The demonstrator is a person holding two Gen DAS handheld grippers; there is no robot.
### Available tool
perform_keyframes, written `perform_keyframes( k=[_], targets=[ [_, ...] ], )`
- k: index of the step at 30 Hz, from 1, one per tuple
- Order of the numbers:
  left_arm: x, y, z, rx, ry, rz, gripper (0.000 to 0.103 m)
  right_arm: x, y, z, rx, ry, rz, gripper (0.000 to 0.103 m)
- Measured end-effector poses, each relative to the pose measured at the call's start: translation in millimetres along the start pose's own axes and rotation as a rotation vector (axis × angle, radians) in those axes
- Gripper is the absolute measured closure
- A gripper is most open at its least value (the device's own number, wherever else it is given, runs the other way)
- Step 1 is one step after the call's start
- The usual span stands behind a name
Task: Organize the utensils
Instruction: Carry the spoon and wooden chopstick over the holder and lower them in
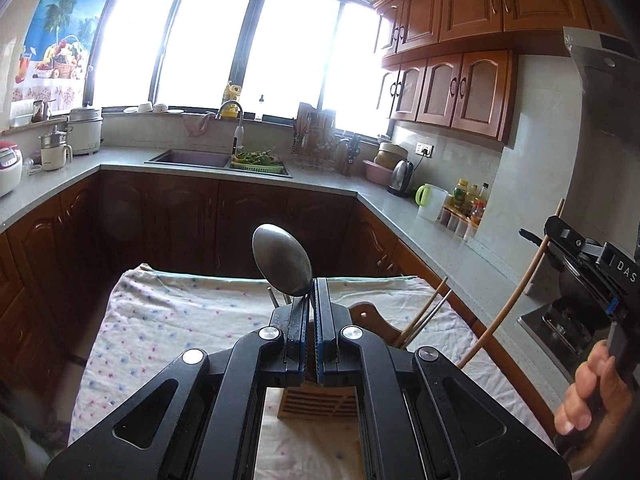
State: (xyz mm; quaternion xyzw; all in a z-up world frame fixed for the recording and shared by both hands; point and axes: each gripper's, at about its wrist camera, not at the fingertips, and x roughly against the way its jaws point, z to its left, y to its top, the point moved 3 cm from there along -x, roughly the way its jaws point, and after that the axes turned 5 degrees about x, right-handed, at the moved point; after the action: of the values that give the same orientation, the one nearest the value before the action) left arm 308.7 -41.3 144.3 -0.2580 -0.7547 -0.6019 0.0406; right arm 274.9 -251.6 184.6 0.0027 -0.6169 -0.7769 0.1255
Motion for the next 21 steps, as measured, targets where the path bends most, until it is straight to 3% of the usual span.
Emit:
perform_keyframes(
  k=[5,10,21],
  targets=[
    [-28.1,-6.7,3.2,-0.022,0.036,0.013,0.101,-28.8,-8.7,-8.9,-0.008,-0.034,-0.024,0.097],
    [-53.5,-25.4,10.9,0.0,0.052,0.057,0.101,-49.4,-38.1,-14.9,-0.019,-0.058,-0.004,0.097],
    [-92.2,-62.9,14.5,0.002,0.047,0.171,0.101,-74.2,-95.4,-22.7,-0.031,-0.07,0.161,0.097]
  ],
)
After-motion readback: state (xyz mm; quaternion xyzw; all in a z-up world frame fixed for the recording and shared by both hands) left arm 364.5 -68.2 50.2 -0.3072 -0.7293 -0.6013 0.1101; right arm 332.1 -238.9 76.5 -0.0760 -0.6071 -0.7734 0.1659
